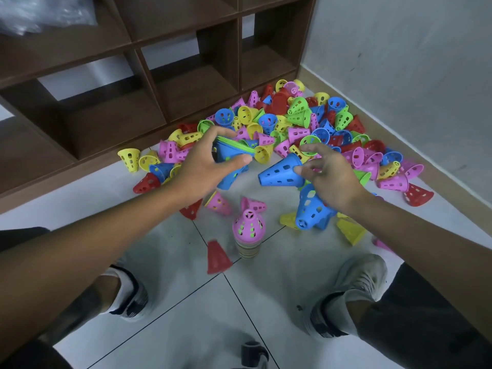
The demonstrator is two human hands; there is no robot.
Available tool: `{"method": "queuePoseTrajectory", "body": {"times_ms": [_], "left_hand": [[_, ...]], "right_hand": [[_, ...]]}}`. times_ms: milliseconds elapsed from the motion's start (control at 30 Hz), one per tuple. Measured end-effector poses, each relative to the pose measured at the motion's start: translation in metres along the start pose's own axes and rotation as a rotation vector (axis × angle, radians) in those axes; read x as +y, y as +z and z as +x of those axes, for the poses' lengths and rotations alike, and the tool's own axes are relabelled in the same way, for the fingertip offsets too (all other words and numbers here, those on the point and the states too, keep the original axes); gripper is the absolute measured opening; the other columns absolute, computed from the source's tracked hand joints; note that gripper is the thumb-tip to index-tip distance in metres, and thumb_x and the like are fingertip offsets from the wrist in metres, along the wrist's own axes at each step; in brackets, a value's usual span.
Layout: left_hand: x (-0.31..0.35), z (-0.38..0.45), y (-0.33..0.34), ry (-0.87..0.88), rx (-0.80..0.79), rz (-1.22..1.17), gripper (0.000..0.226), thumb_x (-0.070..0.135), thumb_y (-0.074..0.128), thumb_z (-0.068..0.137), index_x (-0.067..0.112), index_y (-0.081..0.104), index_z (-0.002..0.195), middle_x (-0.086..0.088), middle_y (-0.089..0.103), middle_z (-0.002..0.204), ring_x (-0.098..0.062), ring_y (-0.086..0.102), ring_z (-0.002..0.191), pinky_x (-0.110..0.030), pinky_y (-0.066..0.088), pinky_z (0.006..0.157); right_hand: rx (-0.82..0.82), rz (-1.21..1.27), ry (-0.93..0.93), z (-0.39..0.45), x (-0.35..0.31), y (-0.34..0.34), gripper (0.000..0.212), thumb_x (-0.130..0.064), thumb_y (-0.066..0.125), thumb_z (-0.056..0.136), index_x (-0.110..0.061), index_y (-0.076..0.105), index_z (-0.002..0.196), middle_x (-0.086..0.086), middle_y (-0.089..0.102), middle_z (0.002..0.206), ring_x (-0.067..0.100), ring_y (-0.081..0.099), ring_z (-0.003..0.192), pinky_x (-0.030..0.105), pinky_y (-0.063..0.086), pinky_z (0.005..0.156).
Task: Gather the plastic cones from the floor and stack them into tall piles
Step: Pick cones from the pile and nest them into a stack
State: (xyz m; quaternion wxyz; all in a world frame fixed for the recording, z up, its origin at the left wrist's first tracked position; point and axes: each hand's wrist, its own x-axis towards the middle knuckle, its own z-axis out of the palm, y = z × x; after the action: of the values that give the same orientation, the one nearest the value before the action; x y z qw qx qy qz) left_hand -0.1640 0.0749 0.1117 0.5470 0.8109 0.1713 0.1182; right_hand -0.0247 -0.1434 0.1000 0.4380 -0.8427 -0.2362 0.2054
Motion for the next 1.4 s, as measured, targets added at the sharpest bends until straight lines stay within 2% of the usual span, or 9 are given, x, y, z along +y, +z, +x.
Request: {"method": "queuePoseTrajectory", "body": {"times_ms": [67, 200, 333, 533, 667, 867, 1067, 1167, 1400], "left_hand": [[0.002, 0.000, -0.007, -0.035, -0.051, 0.043, 0.055, 0.033, 0.082, 0.083, 0.024, 0.053, 0.129, 0.000, 0.067, 0.117, -0.004, 0.066, 0.101, -0.024, 0.056, 0.089], [0.008, 0.006, -0.027, -0.122, -0.246, 0.243, 0.074, 0.057, 0.087, 0.066, 0.034, 0.051, 0.126, 0.010, 0.063, 0.121, -0.004, 0.064, 0.110, -0.032, 0.054, 0.099], [0.014, 0.002, -0.025, -0.097, -0.444, 0.519, 0.069, 0.060, 0.086, 0.067, 0.030, 0.054, 0.120, 0.012, 0.063, 0.112, -0.006, 0.062, 0.101, -0.028, 0.051, 0.090], [0.004, -0.010, 0.003, -0.057, -0.603, 0.844, 0.063, 0.062, 0.082, 0.068, 0.028, 0.058, 0.115, 0.008, 0.065, 0.103, -0.014, 0.060, 0.086, -0.032, 0.052, 0.074], [-0.005, -0.018, 0.019, -0.039, -0.606, 0.859, 0.059, 0.053, 0.082, 0.073, 0.022, 0.060, 0.119, 0.012, 0.057, 0.091, -0.014, 0.054, 0.083, -0.029, 0.042, 0.068], [-0.014, -0.016, 0.017, -0.063, -0.552, 0.729, 0.076, 0.050, 0.084, 0.074, 0.020, 0.055, 0.138, 0.006, 0.060, 0.137, -0.012, 0.058, 0.121, -0.032, 0.048, 0.101], [-0.014, -0.014, 0.009, -0.110, -0.536, 0.605, 0.081, 0.042, 0.088, 0.074, 0.022, 0.049, 0.142, 0.021, 0.056, 0.091, 0.006, 0.057, 0.082, -0.006, 0.038, 0.057], [-0.020, -0.011, -0.001, -0.103, -0.534, 0.598, 0.084, 0.043, 0.089, 0.072, 0.025, 0.048, 0.144, 0.012, 0.063, 0.121, 0.002, 0.061, 0.088, -0.011, 0.044, 0.066], [-0.048, -0.022, -0.023, -0.153, -0.529, 0.671, 0.057, 0.042, 0.087, 0.075, 0.026, 0.060, 0.122, 0.013, 0.064, 0.111, 0.001, 0.058, 0.082, -0.021, 0.047, 0.075]], "right_hand": [[0.028, 0.059, 0.062, 0.003, 0.005, -0.003, 0.033, -0.016, 0.066, 0.097, -0.013, 0.059, 0.129, -0.012, 0.069, 0.072, 0.015, 0.060, 0.077, 0.016, 0.046, 0.060], [0.043, 0.167, 0.207, 0.006, 0.012, -0.007, 0.011, -0.017, 0.065, 0.098, -0.013, 0.067, 0.108, 0.004, 0.067, 0.092, 0.025, 0.055, 0.081, 0.053, 0.054, 0.077], [0.006, 0.323, 0.295, 0.003, 0.012, -0.006, 0.015, -0.013, 0.061, 0.100, -0.022, 0.067, 0.089, 0.004, 0.068, 0.091, 0.016, 0.063, 0.065, 0.026, 0.055, 0.060], [-0.084, 0.425, 0.359, 0.001, 0.012, -0.002, 0.018, -0.008, 0.055, 0.102, -0.008, 0.067, 0.115, 0.006, 0.069, 0.104, 0.010, 0.067, 0.078, 0.020, 0.055, 0.057], [-0.157, 0.459, 0.382, -0.006, 0.007, 0.002, 0.019, -0.005, 0.051, 0.103, -0.004, 0.066, 0.114, 0.004, 0.070, 0.097, 0.006, 0.068, 0.071, 0.018, 0.053, 0.057], [-0.240, 0.463, 0.417, -0.014, 0.005, 0.013, 0.012, -0.005, 0.055, 0.100, -0.008, 0.067, 0.101, 0.004, 0.072, 0.099, 0.004, 0.071, 0.082, 0.019, 0.054, 0.059], [-0.253, 0.475, 0.459, -0.018, 0.002, 0.017, 0.016, -0.009, 0.058, 0.100, -0.005, 0.066, 0.112, 0.007, 0.073, 0.102, 0.009, 0.070, 0.083, 0.021, 0.055, 0.058], [-0.296, 0.464, 0.442, -0.021, 0.000, 0.018, 0.011, -0.010, 0.057, 0.100, -0.008, 0.068, 0.101, 0.005, 0.073, 0.095, 0.009, 0.069, 0.074, 0.020, 0.055, 0.057], [-0.427, 0.356, 0.449, -0.021, -0.004, 0.033, 0.020, -0.012, 0.058, 0.100, -0.001, 0.069, 0.114, 0.012, 0.073, 0.102, 0.007, 0.069, 0.062, 0.019, 0.052, 0.052]]}}
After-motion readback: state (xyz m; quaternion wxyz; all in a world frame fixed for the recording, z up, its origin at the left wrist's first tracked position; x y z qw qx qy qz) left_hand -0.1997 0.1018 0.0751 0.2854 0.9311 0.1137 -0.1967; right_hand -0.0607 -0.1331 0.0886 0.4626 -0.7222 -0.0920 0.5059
